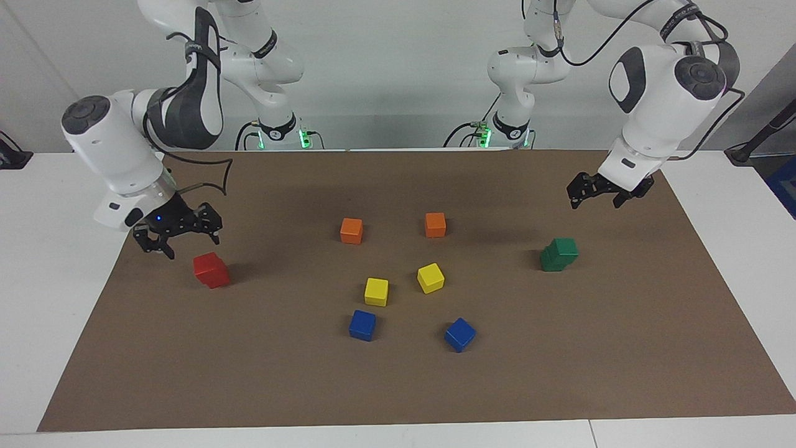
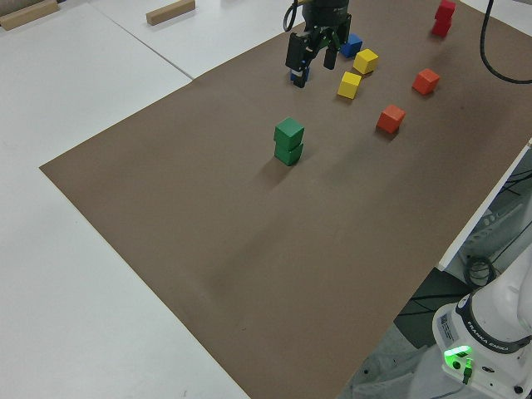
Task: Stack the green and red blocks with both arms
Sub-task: 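Open both grippers and release the stacked blocks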
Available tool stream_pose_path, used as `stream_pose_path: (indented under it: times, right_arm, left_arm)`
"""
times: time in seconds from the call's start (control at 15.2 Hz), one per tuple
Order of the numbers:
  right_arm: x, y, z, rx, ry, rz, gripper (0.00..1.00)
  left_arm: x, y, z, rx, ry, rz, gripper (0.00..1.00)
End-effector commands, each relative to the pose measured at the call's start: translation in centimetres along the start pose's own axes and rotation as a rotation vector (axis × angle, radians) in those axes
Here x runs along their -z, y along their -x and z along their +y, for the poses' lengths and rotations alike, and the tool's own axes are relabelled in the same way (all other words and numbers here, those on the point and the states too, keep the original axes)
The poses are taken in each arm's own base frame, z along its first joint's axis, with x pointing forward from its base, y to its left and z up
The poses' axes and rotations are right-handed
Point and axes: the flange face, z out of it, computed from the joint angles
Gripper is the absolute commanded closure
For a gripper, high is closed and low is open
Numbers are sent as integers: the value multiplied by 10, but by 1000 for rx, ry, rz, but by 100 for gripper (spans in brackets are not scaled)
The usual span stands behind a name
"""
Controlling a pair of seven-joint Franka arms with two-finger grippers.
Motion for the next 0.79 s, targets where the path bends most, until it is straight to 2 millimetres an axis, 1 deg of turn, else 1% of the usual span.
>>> stream_pose_path:
  times: [0.0, 0.13, 0.2, 0.4, 0.53, 0.73]
  right_arm:
    - [24, 3, -6, -27, 25, -28, 0]
    - [30, 4, -11, -22, 27, -21, 0]
    - [30, 6, -12, -22, 24, -31, 0]
    - [30, 11, -19, -31, 15, -77, 0]
    - [35, 13, -19, -90, 24, -86, 0]
    - [49, 15, -22, -95, 34, -54, 0]
  left_arm:
    - [-9, 10, -5, -4, 15, -11, 0]
    - [-9, 9, 0, -7, 14, -5, 0]
    - [-9, 8, 2, -10, 14, -6, 0]
    - [-4, 12, -4, 0, 15, -12, 0]
    - [1, 13, -4, 2, 14, 4, 0]
    - [4, 14, -6, 5, 16, 6, 0]
